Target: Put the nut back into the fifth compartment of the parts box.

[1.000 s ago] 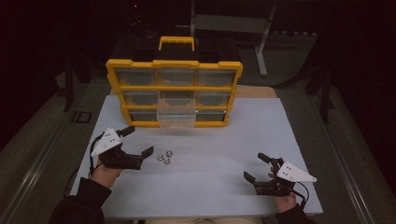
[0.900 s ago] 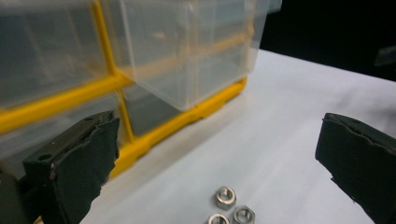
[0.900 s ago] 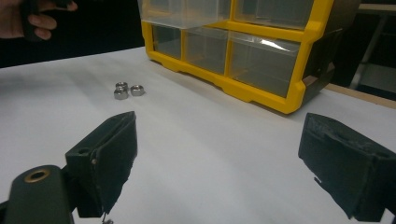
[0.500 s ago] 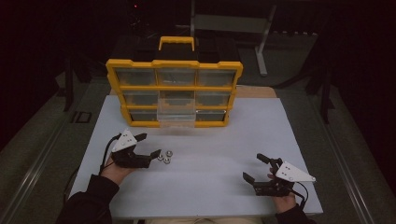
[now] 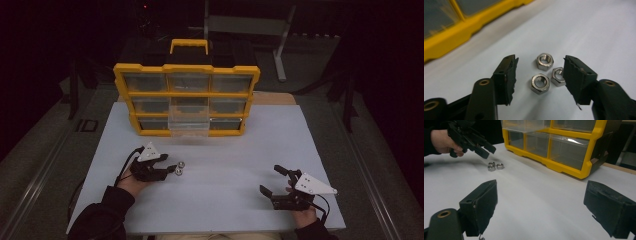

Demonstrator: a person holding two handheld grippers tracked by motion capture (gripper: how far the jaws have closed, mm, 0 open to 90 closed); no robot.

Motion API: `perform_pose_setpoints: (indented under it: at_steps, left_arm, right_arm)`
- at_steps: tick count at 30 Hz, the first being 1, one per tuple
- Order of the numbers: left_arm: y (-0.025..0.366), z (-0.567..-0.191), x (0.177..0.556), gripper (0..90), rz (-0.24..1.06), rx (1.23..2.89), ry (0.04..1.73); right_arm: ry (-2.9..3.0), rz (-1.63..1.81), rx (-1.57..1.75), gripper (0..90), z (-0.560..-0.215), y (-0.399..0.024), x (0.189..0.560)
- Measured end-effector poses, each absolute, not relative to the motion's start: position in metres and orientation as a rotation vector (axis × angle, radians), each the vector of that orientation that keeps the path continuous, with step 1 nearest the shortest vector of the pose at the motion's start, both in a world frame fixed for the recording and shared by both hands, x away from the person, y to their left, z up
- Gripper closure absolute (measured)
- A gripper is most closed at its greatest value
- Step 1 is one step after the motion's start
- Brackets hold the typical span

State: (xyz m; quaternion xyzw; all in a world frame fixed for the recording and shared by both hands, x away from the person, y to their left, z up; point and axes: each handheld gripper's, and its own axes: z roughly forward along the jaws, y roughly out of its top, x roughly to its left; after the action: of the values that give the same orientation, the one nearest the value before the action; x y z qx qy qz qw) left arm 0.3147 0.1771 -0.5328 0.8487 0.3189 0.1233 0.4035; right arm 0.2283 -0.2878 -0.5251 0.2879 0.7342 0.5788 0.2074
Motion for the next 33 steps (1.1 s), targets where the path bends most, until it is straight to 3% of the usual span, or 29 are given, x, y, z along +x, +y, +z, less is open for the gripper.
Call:
perform_pose_setpoints:
  at_steps: [23,33]
  left_arm:
    - [0.165,-0.549,0.320,67.4,0.310,2.265,0.834]
    - [0.166,-0.546,0.322,68.8,0.283,2.252,0.897]
  right_arm:
    - [2.052,1.610,0.798,12.1,-0.526,-0.288,0.229]
    - [2.053,1.609,0.800,12.1,-0.526,-0.288,0.229]
